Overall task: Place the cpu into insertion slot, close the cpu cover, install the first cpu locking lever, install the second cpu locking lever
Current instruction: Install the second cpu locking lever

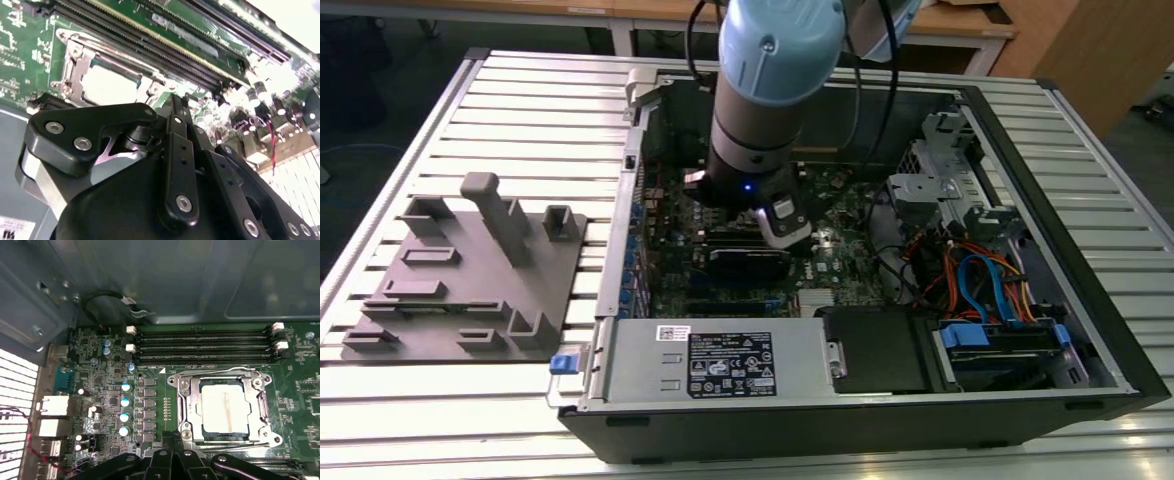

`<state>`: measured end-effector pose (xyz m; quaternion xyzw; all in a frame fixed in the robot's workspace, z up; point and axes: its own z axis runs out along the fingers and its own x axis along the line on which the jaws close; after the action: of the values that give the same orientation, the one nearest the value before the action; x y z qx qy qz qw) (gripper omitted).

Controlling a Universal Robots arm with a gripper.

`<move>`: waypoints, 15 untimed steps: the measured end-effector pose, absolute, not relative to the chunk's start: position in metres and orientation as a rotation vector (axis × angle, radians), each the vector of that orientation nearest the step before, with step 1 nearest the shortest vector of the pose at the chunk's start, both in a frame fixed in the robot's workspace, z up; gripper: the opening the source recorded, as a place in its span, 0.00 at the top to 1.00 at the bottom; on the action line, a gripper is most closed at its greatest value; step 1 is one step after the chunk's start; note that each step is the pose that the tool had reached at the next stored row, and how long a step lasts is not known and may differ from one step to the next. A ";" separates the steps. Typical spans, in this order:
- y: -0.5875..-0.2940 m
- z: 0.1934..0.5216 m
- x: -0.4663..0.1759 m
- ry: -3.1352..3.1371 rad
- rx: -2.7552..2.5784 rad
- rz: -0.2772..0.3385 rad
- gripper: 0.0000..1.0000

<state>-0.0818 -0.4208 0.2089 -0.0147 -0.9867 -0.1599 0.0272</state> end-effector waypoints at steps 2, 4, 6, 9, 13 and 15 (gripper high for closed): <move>-0.421 0.214 -0.082 -3.047 -0.045 -0.494 0.90; -0.421 0.215 -0.082 -3.047 -0.045 -0.494 0.90; -0.421 0.215 -0.082 -3.047 -0.045 -0.495 0.90; -0.421 0.215 -0.082 -3.047 -0.046 -0.495 0.90; -0.421 0.215 -0.082 -3.047 -0.045 -0.496 0.90; -0.421 0.215 -0.082 -3.047 -0.045 -0.496 0.90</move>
<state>-0.0819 -0.4208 0.2149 -0.0147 -0.9865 -0.1606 0.0272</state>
